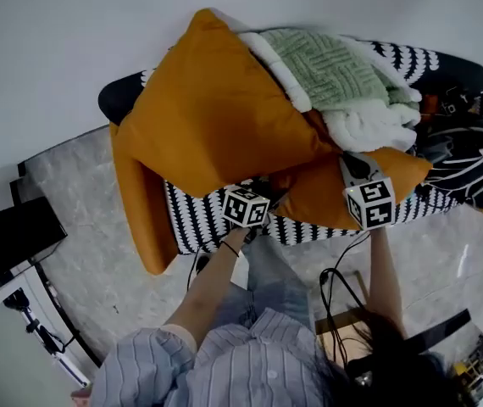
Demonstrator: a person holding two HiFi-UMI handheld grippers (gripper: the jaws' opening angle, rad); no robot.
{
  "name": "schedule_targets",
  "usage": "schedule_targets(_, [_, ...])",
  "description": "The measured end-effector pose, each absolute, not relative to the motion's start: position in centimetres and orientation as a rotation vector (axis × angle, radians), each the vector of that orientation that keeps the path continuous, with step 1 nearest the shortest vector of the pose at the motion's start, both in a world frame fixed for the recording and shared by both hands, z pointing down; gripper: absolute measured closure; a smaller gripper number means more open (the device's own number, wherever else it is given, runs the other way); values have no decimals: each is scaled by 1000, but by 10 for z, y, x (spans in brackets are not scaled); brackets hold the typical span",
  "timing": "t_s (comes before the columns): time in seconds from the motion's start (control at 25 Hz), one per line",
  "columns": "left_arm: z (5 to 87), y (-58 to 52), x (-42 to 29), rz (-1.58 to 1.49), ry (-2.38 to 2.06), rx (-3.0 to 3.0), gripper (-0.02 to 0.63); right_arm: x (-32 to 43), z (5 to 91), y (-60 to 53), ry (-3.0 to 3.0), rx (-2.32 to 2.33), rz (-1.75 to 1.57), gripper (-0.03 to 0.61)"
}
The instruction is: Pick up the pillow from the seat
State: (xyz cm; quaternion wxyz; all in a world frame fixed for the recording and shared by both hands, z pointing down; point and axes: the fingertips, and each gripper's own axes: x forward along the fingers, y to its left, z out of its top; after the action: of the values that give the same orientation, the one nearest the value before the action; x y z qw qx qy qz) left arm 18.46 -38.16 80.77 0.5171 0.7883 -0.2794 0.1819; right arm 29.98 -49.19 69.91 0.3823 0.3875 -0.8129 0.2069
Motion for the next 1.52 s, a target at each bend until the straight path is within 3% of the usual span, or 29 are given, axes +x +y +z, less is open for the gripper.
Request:
schedule_targets(0.8, [610, -311, 105, 364, -901, 2089, 529, 291, 574, -391, -2256, 1222, 834, 557])
schedule_targets(1.52, [470, -306, 116, 182, -818, 2426, 532, 319, 423, -350, -2400, 1617, 651, 557])
